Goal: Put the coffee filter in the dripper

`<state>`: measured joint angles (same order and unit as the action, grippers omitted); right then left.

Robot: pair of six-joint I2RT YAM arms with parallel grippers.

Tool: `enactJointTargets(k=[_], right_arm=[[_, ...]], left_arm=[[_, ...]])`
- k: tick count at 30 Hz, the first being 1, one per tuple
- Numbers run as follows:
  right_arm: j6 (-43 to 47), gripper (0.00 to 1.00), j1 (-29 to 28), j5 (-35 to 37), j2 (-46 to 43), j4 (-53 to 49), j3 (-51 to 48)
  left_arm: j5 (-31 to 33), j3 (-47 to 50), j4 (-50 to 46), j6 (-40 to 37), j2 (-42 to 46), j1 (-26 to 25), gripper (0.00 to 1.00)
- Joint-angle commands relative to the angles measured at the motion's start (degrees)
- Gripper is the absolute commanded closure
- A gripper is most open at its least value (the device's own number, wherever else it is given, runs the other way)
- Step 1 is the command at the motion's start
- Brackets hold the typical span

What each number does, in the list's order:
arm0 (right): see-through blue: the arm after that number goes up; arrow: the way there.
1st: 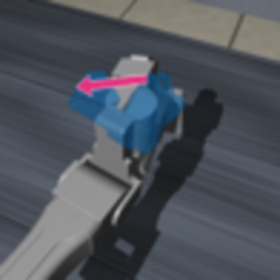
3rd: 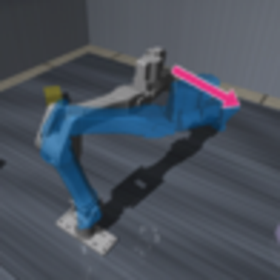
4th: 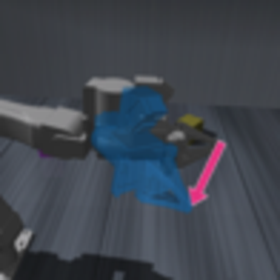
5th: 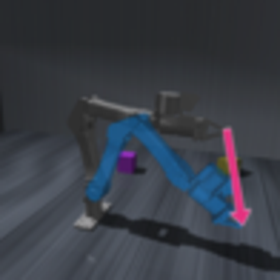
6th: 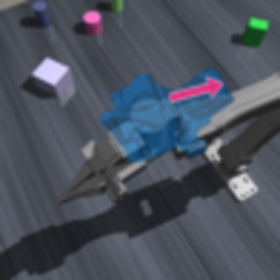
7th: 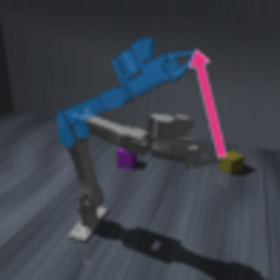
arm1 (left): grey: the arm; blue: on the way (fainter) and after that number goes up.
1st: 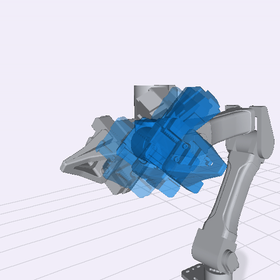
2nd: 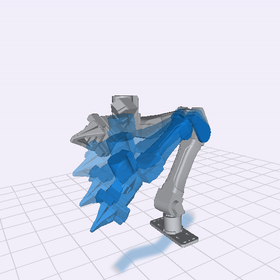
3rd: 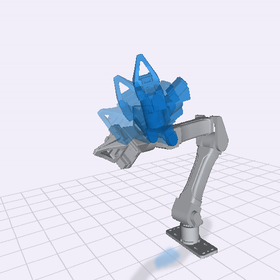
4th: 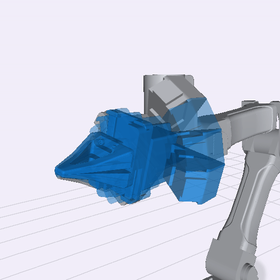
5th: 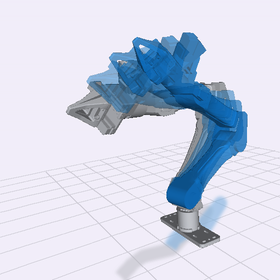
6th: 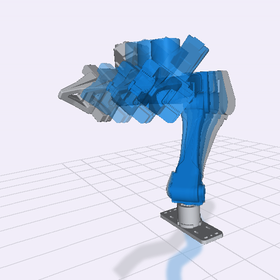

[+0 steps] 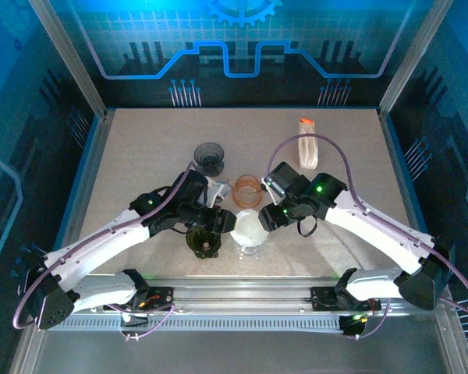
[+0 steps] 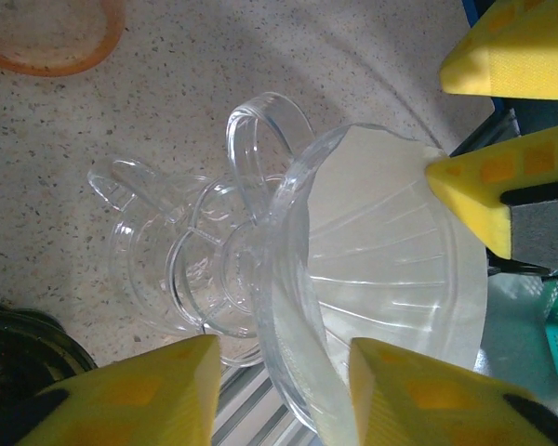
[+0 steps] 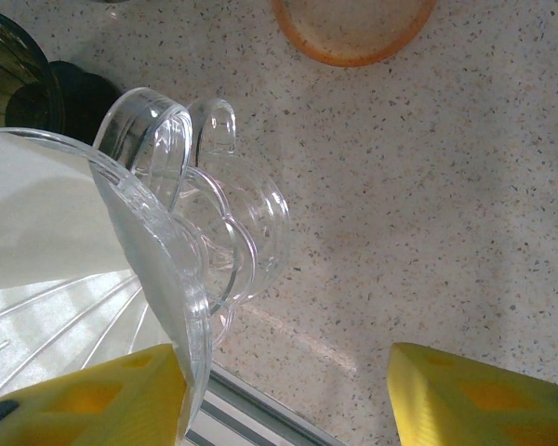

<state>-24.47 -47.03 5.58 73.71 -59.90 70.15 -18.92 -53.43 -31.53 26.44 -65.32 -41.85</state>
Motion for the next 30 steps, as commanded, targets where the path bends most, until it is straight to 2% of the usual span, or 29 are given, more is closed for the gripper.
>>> enactJointTargets(k=[1,4,9,12,30], right_arm=[[-1.2,0.40,0.0,0.7,-0.4,-0.2,-0.5],[-1.0,0.39,0.0,0.5,-0.4,0.1,-0.4],[1.7,0.27,-2.3,-0.8,-0.3,2.1,1.1],[2.4,0.23,-4.6,-0.3,1.9,2.0,2.7],[2.0,0.22,-5.3,-0.2,11.3,4.4,0.4]], left_arm=[[1.4,0.3,-2.3,-1.5,0.2,0.0,0.64],[1.2,0.3,-2.3,-1.5,0.1,0.0,0.65],[0.3,0.2,-1.6,-1.2,0.2,0.0,0.65],[0.1,0.3,-1.3,-1.0,0.0,-0.1,0.65],[-0.6,1.0,0.0,-0.6,-0.1,-0.1,0.66]])
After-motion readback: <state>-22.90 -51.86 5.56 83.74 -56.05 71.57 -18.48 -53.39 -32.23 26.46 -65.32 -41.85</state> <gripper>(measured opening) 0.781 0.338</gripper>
